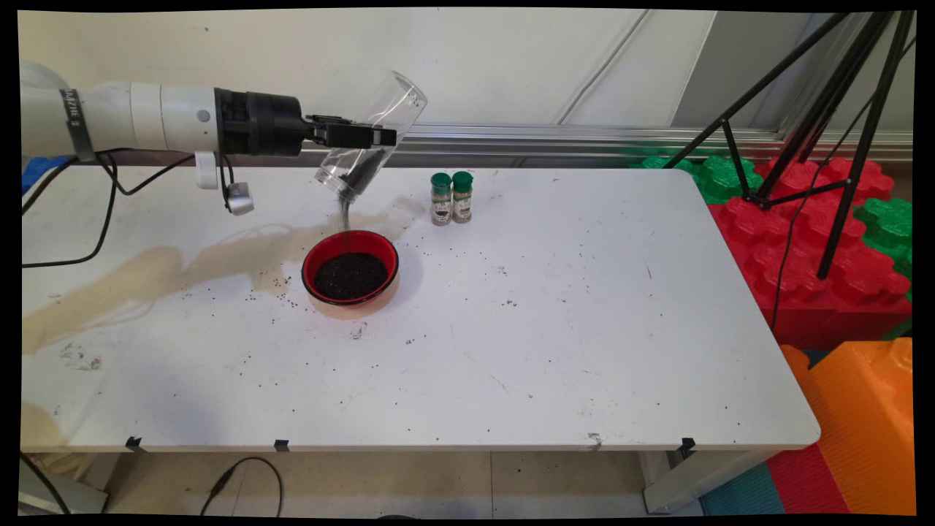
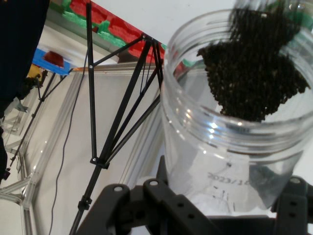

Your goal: Pour the black seasoning powder in the red bowl

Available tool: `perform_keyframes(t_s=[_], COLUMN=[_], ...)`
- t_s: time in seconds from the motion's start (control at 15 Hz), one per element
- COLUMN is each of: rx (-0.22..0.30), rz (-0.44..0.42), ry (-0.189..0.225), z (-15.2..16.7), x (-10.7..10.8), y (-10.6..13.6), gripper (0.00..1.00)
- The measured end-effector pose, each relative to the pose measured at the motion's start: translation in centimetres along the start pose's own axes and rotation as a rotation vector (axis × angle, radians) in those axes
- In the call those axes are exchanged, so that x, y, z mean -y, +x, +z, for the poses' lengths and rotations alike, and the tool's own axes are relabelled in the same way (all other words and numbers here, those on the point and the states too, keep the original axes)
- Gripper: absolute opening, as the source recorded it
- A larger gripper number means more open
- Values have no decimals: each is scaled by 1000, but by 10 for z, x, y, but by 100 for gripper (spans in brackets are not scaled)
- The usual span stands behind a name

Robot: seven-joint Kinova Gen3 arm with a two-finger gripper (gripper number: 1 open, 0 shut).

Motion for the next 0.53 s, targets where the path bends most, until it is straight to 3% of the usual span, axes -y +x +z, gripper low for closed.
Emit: perform_keyframes(t_s=[0.53], rx=[3], rz=[40], ry=[14], z=[-1], x=[1], y=[3], gripper=[0])
